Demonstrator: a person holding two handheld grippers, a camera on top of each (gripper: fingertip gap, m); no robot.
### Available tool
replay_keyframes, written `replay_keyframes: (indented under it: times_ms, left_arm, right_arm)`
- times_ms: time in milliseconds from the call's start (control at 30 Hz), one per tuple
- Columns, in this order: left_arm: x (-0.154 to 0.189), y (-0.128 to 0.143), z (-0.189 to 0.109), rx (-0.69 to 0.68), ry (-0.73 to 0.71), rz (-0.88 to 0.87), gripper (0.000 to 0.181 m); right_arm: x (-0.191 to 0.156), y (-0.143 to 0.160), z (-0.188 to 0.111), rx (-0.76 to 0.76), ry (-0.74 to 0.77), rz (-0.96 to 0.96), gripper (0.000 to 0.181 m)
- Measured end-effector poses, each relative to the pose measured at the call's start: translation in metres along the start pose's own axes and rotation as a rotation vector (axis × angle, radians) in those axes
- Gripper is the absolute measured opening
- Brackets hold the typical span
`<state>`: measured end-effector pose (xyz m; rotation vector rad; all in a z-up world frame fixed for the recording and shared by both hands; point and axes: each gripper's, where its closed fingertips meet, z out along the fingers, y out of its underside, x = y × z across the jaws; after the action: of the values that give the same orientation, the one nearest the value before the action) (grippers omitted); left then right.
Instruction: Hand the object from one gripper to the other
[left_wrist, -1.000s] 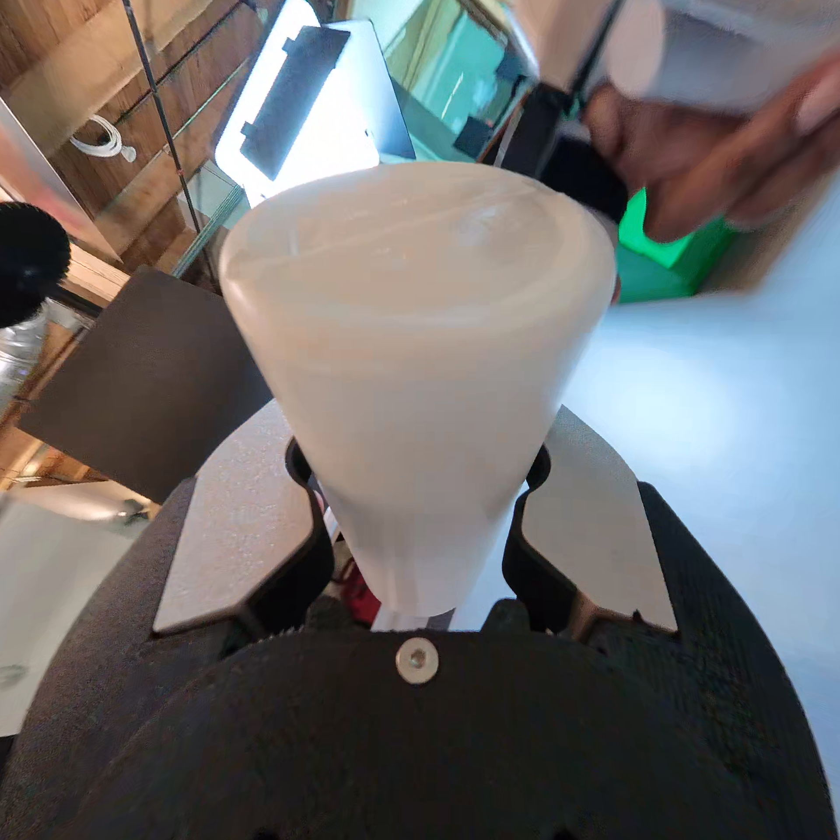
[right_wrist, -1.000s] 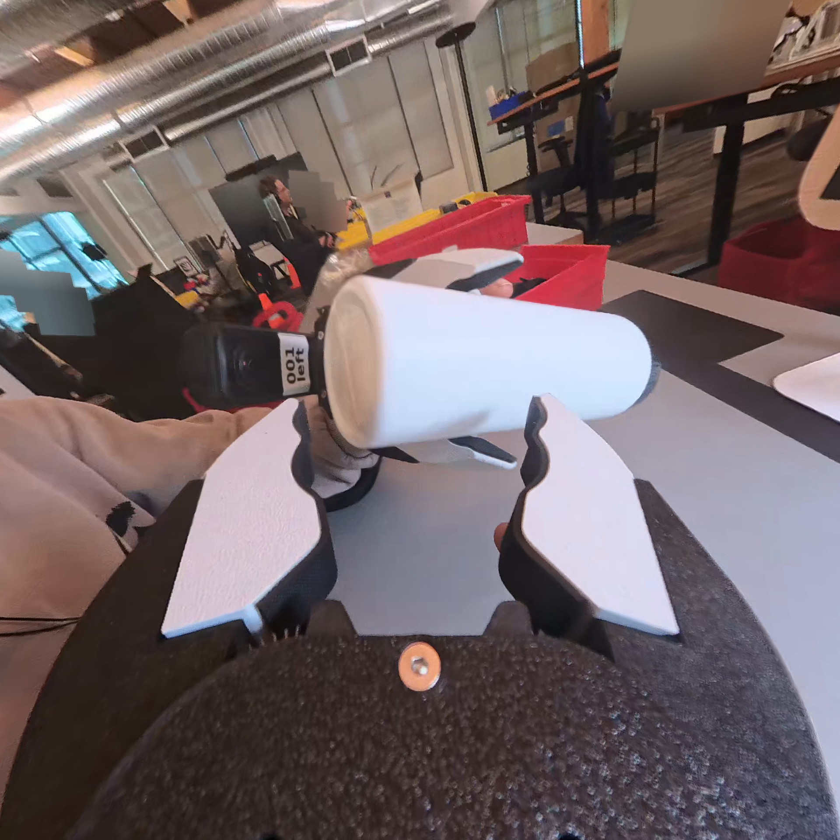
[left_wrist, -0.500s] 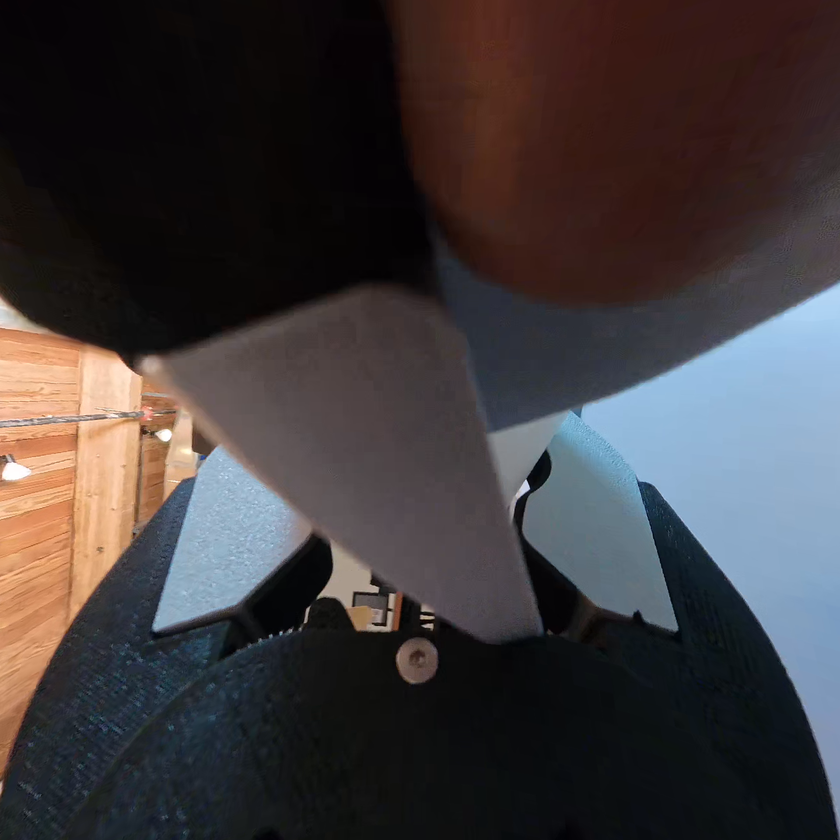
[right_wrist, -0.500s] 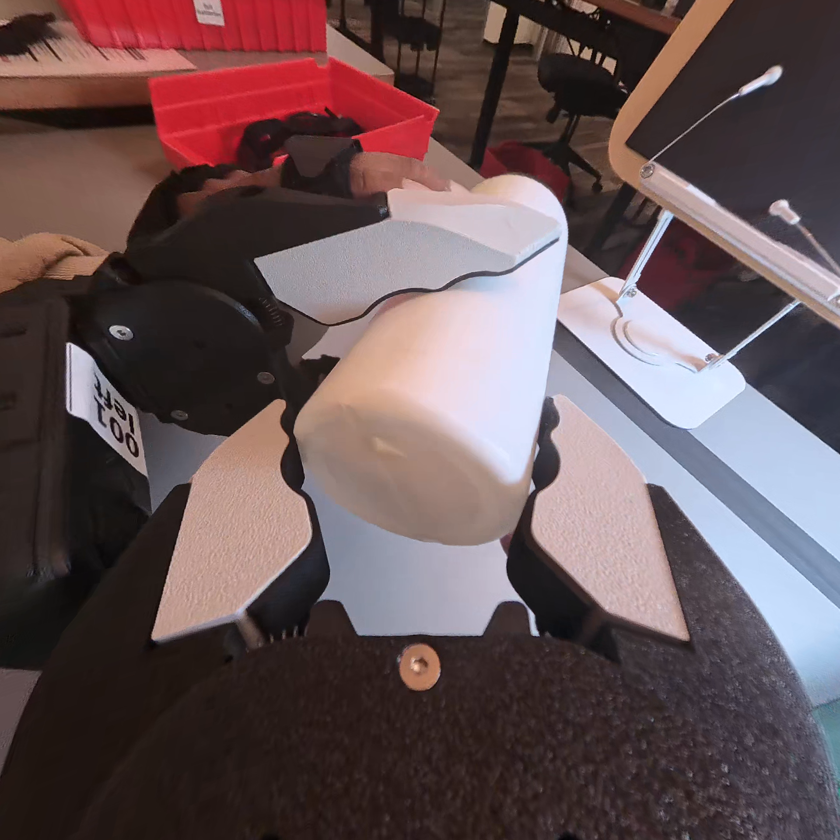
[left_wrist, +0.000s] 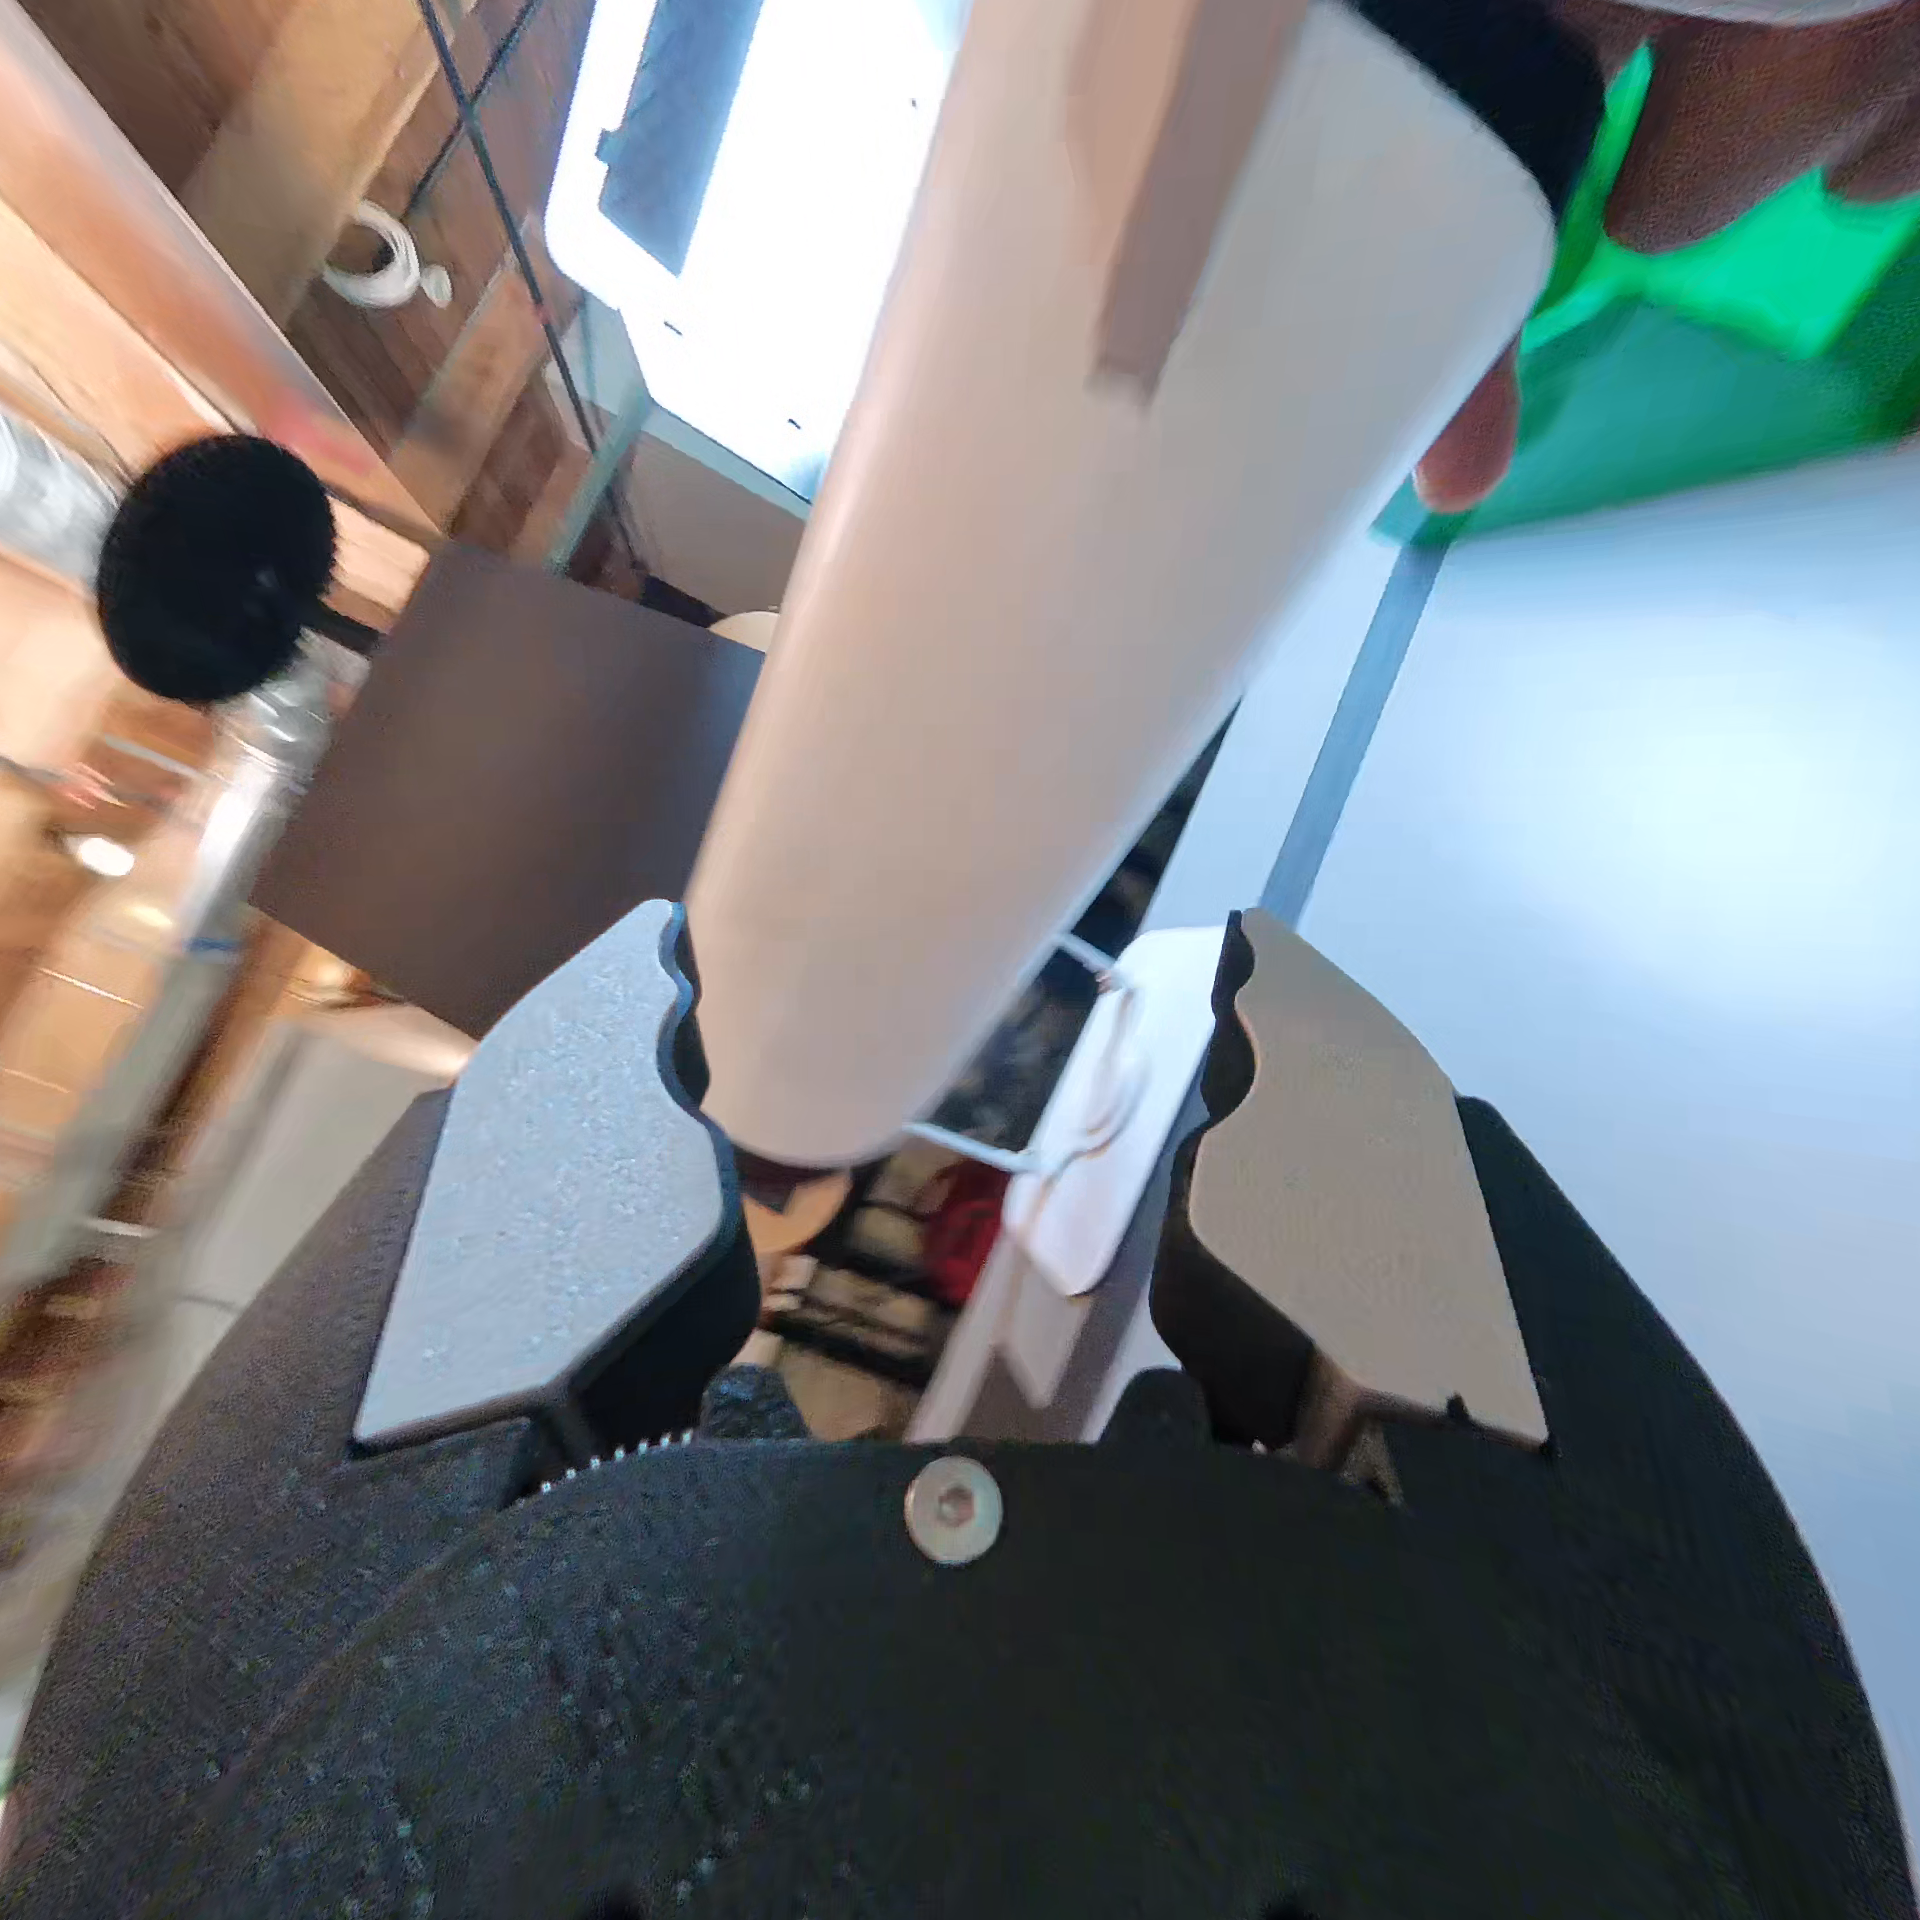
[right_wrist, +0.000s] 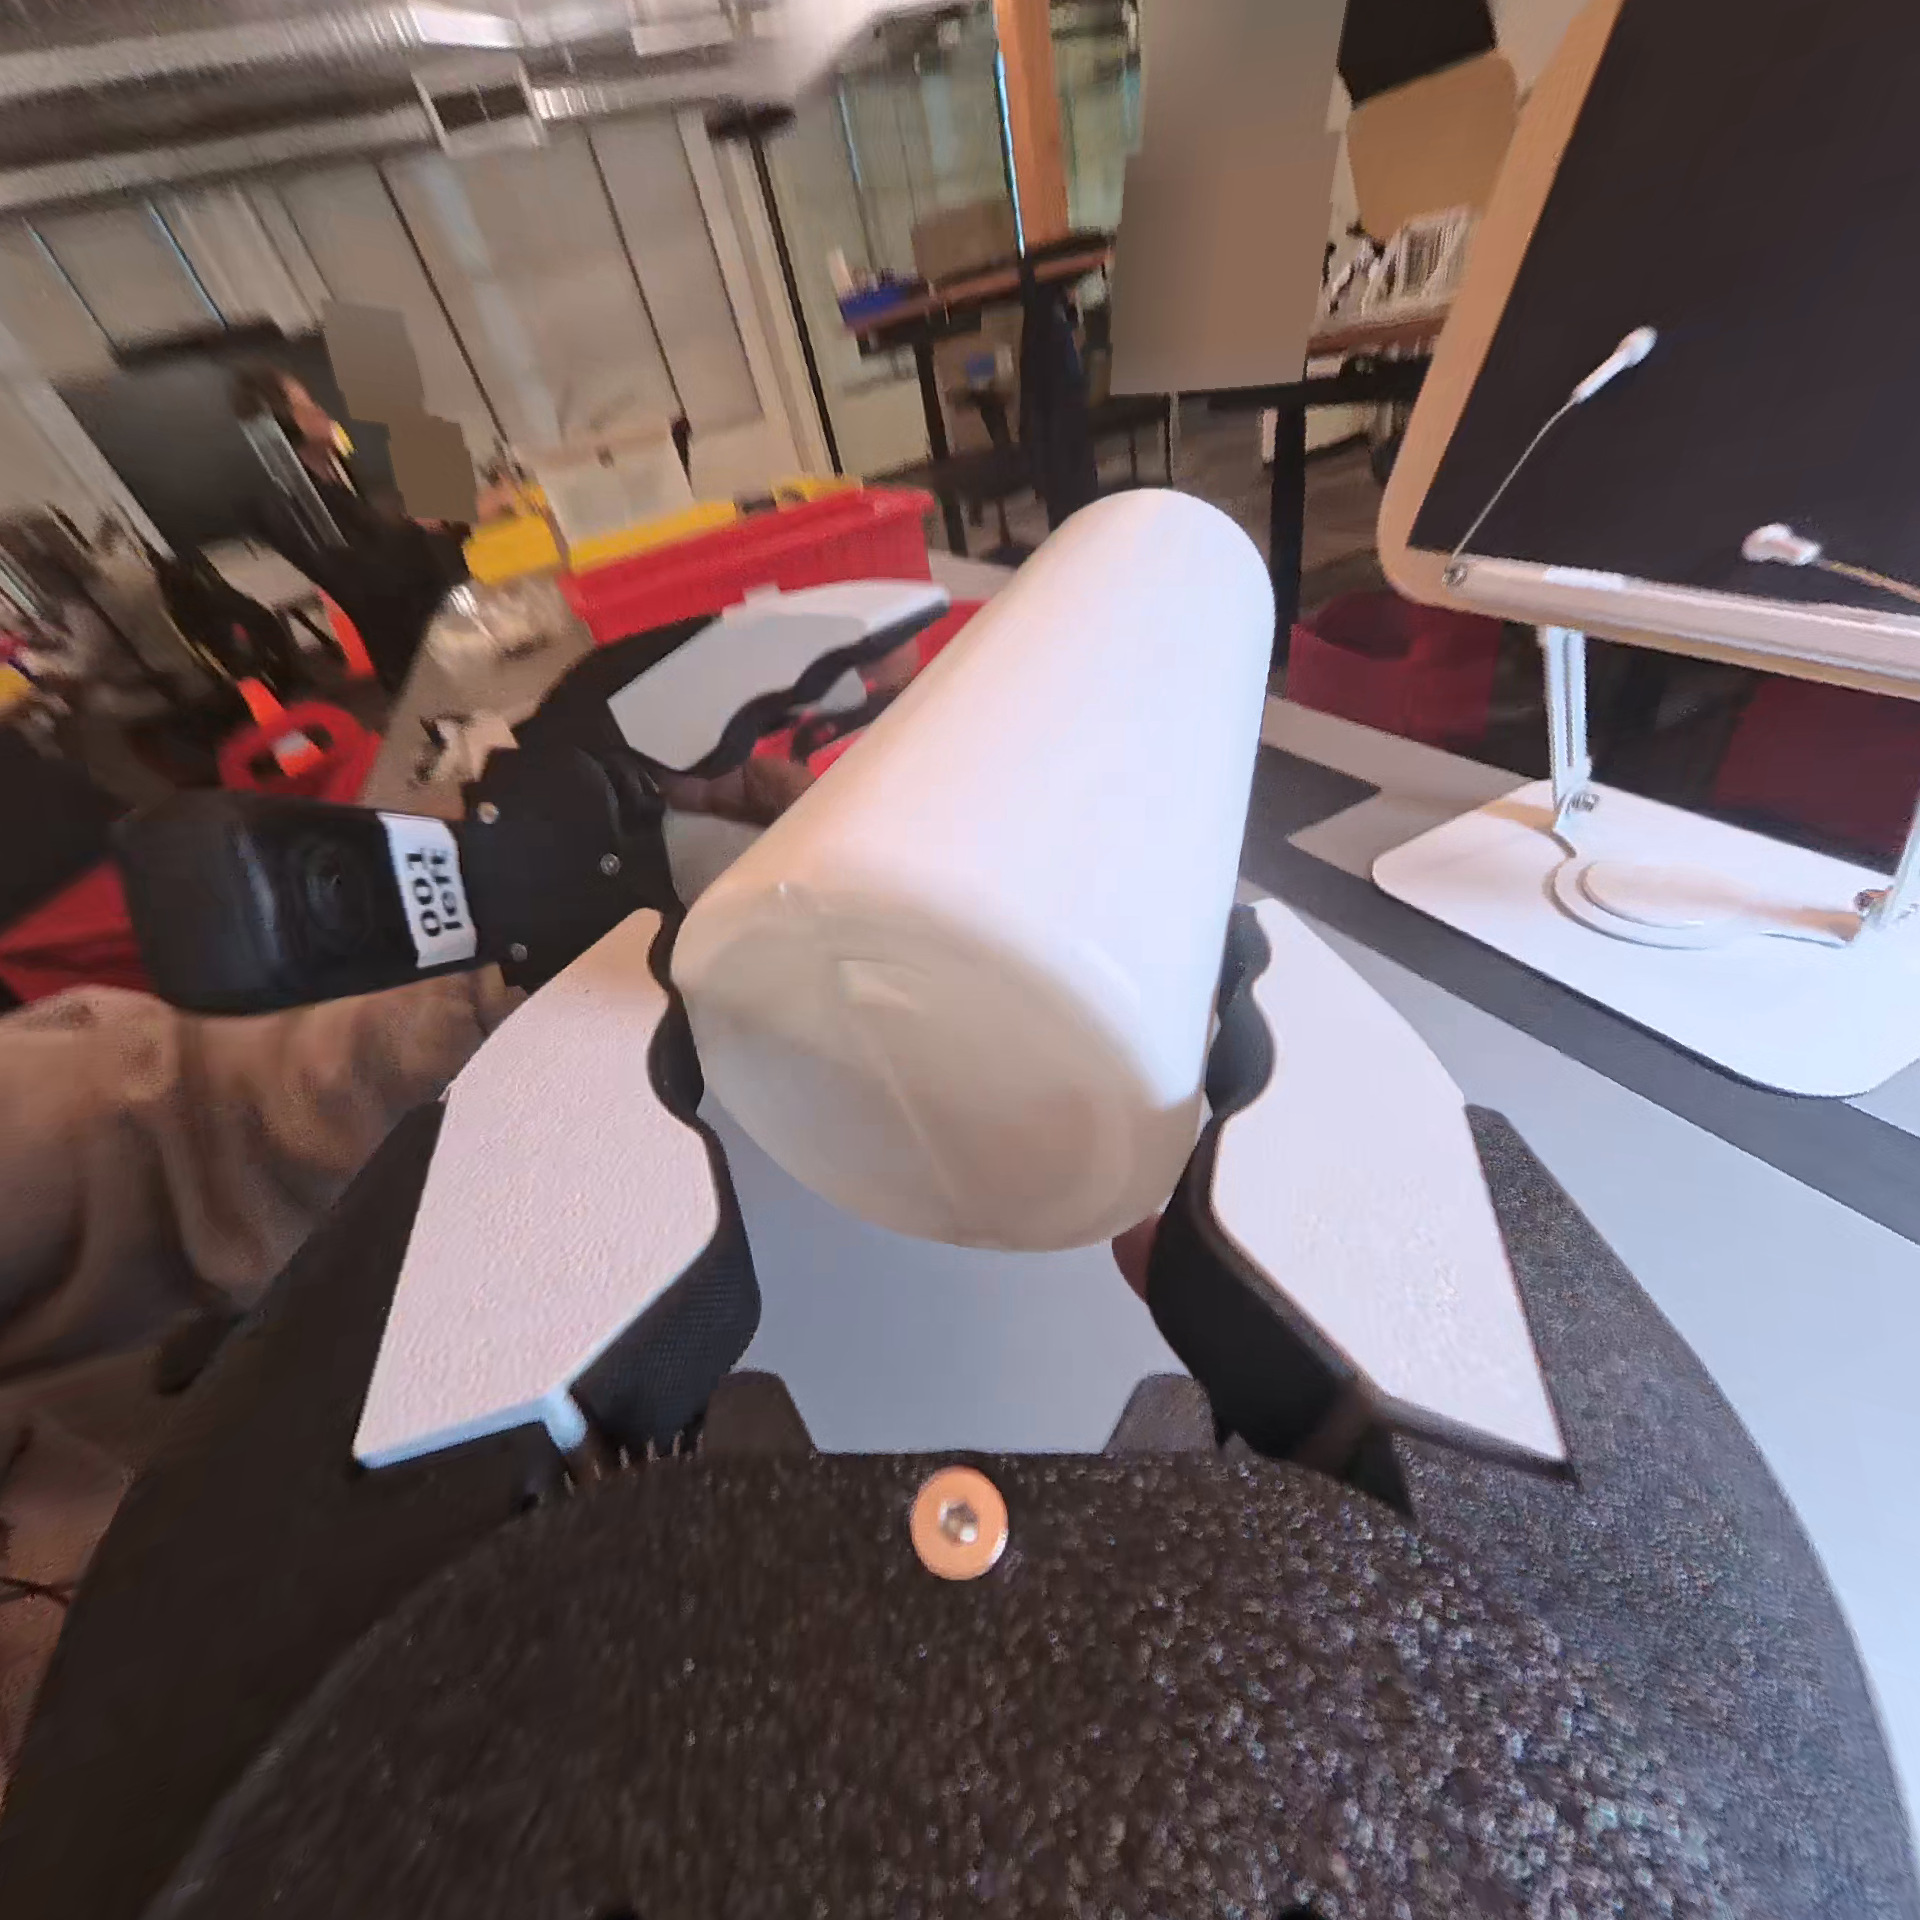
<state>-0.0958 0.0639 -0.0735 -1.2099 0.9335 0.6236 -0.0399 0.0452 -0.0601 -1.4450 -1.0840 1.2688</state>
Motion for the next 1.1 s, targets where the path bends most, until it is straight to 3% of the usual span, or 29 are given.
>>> replay_keyframes:
  times_ms: [100, 233, 300, 367, 567, 667, 767, 833, 967, 1100]
  left_arm:
    - [-0.013, -0.016, -0.005, 0.132, 0.111, -0.509, 0.094]
    - [-0.029, -0.047, -0.015, 0.410, 0.388, -1.274, 0.095]
    - [-0.035, -0.056, -0.020, 0.528, 0.482, -1.498, 0.097]
    - [-0.040, -0.065, -0.025, 0.619, 0.533, -1.591, 0.100]
    - [-0.045, -0.110, -0.052, 0.748, 0.588, -1.419, 0.114]
    - [-0.048, -0.106, -0.055, 0.723, 0.606, -1.428, 0.106]
    - [-0.049, -0.098, -0.053, 0.693, 0.600, -1.424, 0.103]
    - [-0.051, -0.087, -0.047, 0.625, 0.545, -1.345, 0.103]
    - [-0.043, -0.049, -0.030, 0.366, 0.348, -0.971, 0.103]
    - [-0.030, -0.014, -0.017, 0.188, 0.181, -0.574, 0.103]
  right_arm:
    - [0.000, -0.030, -0.024, 0.193, -0.106, 0.047, 0.097]
    - [-0.022, -0.060, -0.054, 0.428, -0.374, 0.144, 0.097]
    - [-0.034, -0.063, -0.059, 0.474, -0.511, 0.214, 0.097]
    - [-0.047, -0.058, -0.056, 0.473, -0.642, 0.291, 0.097]
    - [-0.091, -0.018, -0.019, 0.337, -0.879, 0.441, 0.097]
    - [-0.097, -0.012, -0.013, 0.313, -0.894, 0.462, 0.096]
    - [-0.085, -0.007, -0.005, 0.264, -0.808, 0.466, 0.094]
    - [-0.064, 0.005, 0.006, 0.200, -0.659, 0.430, 0.088]
    - [-0.027, 0.024, 0.015, 0.070, -0.390, 0.245, 0.089]
    - [-0.024, 0.015, 0.008, 0.042, -0.333, 0.182, 0.089]
